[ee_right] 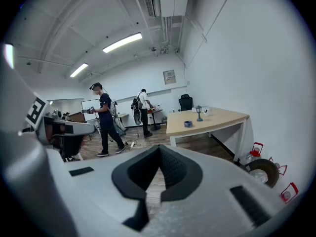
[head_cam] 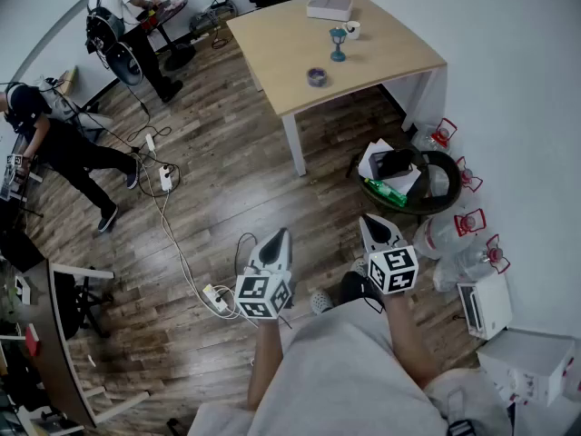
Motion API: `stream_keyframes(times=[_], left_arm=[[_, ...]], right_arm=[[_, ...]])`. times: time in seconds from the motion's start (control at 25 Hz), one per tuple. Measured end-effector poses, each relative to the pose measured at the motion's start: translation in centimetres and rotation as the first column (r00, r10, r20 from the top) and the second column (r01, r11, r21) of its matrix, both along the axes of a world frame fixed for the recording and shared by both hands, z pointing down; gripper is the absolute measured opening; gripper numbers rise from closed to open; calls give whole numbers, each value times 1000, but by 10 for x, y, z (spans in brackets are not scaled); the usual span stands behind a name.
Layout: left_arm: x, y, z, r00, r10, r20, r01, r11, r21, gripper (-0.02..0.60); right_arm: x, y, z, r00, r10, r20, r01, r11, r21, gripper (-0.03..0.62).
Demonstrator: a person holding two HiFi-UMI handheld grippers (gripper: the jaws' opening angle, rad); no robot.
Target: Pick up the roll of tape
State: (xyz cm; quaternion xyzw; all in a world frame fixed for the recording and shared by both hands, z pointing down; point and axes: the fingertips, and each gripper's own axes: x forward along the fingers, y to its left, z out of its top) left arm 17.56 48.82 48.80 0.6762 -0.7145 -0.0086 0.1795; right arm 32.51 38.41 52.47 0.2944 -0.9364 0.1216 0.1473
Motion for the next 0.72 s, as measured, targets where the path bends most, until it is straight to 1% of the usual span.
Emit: stream_keyframes(times=[0.08, 0.16, 0.32, 0.44, 0.6, 0.64, 0.68, 0.72], left_arm=[[-5, 2, 0, 1000, -9, 2, 9, 1000, 1, 5], [-9, 3, 0, 1000, -2, 2, 2, 1000, -2, 5], [-10, 4, -3, 1000, 26, 16, -26, 1000, -15, 5], [-18, 8, -8, 999, 21, 29, -20, 1000, -11, 5], [-25, 7, -4, 999, 13, 52, -11, 1000, -27, 8], [-27, 6, -3, 999, 8, 54, -6, 1000, -31, 9], [-29, 5, -2, 999, 4, 55, -2, 999, -34, 21], [-32, 3, -1, 998, 1, 55, 1, 999, -38, 58]], right_arm=[[-3, 2, 0, 1000, -1, -4, 1, 1000, 3, 2], [-4, -1, -1, 1000, 17, 5, -17, 1000, 3, 2], [2, -10, -4, 995, 72, 65, -69, 997, -37, 3], [-3, -8, -8, 994, 60, 90, -56, 997, -53, 5], [-14, -7, -6, 996, 41, 77, -38, 998, -46, 6], [-16, -7, -4, 996, 37, 75, -33, 998, -50, 16], [-19, -7, -3, 997, 30, 74, -26, 998, -56, 52], [-21, -8, -1, 997, 25, 72, -21, 998, -62, 82]])
